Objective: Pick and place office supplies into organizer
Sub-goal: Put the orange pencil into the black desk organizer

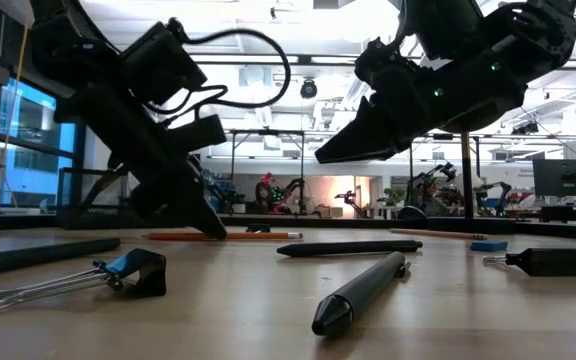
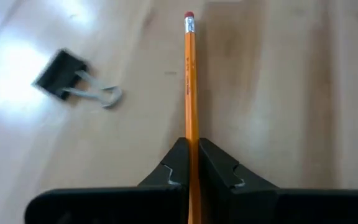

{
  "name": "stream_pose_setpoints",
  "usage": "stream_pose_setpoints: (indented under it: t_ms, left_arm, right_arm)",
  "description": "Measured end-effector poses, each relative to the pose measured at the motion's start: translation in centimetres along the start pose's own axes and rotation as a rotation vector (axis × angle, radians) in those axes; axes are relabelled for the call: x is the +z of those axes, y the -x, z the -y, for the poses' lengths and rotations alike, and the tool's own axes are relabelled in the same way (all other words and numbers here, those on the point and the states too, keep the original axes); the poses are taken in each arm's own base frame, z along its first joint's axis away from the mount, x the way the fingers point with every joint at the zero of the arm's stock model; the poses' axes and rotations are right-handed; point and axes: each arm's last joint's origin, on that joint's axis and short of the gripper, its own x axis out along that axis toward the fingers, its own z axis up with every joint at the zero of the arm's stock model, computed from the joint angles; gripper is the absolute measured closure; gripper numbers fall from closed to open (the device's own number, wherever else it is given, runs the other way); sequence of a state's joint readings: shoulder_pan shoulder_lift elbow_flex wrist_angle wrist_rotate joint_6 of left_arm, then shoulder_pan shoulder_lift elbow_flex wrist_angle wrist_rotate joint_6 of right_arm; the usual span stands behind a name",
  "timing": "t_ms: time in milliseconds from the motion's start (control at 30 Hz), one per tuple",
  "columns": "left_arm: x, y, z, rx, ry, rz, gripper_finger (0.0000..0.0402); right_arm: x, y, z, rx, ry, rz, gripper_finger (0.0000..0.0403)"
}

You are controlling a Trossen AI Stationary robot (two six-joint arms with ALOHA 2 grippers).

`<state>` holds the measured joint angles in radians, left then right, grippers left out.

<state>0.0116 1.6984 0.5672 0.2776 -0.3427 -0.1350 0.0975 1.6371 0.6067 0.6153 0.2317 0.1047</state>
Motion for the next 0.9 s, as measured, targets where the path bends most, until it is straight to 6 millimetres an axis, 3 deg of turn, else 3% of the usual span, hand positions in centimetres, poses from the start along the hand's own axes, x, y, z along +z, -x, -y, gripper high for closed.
stream_pose_setpoints:
  t_ms: [300, 633, 900]
  left_arm:
    - [1.0, 1.1, -0.3, -0.011, 0.02, 0.051, 0.04]
    - [3.2, 4.7, -1.2, -0.033, 0.057, 0.162, 0.0401]
    - [4.2, 7.6, -0.7, -0.062, 0.045, 0.248, 0.0401]
  right_arm:
    - [0.0, 0.3, 0.1, -0.002, -0.007, -0.021, 0.0284]
    - [3.0, 3.5, -0.4, -0.026, -0.073, 0.054, 0.0284]
    - [3.3, 4.0, -1.7, -0.11, -0.068, 0.122, 0.0284]
